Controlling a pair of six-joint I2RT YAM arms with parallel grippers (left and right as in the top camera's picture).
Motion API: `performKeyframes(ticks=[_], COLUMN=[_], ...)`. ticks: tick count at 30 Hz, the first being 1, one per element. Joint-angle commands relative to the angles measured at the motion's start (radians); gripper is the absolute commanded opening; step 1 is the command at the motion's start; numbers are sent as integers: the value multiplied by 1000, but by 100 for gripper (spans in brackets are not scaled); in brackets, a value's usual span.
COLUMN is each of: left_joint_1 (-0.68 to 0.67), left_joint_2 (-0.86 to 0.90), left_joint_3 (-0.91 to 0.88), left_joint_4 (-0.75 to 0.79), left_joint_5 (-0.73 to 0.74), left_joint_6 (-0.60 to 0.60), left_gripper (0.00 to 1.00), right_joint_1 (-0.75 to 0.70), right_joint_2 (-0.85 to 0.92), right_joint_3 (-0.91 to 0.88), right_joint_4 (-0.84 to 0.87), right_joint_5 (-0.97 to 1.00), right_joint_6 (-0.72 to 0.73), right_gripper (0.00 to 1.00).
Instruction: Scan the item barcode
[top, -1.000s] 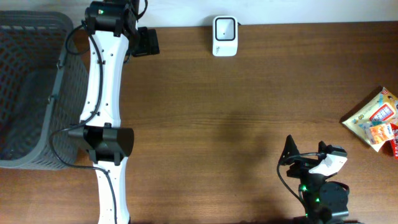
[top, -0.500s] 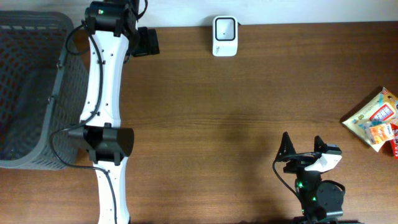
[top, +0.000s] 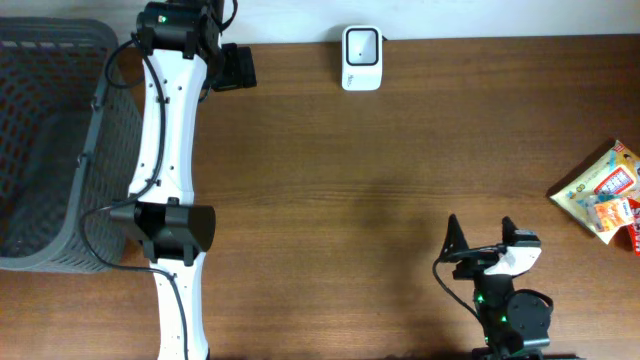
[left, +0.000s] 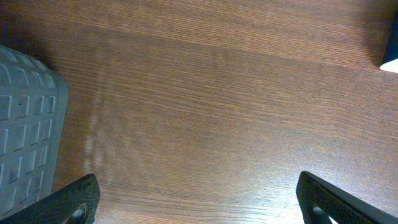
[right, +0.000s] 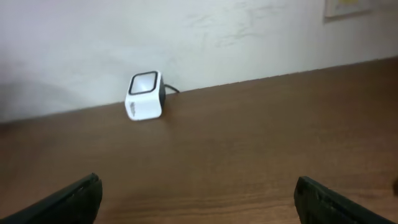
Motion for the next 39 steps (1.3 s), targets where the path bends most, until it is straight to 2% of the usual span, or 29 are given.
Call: performKeyframes(ticks=[1,7,11,39], left_joint_1=[2,2,2,-6], left_joint_2=[-9,-9,-9,-9], left_joint_3=[4,4,4,4], left_joint_4=[-2,-2,-2,-2], left_joint_5=[-11,-11,-11,-11], left_joint_6=[8,8,8,8], left_gripper=[99,99,99,99], right_joint_1=[-7,-27,-27,-26], right_joint_2=[-10,-10,-10,-10], right_joint_3=[-8,-8,-8,-8], right_joint_4=[-5,-5,-8,-8], right_joint_5=[-33,-28,-32,-33], right_joint_6=[-76,-82,-230,-233], right_gripper=[98,98,98,98])
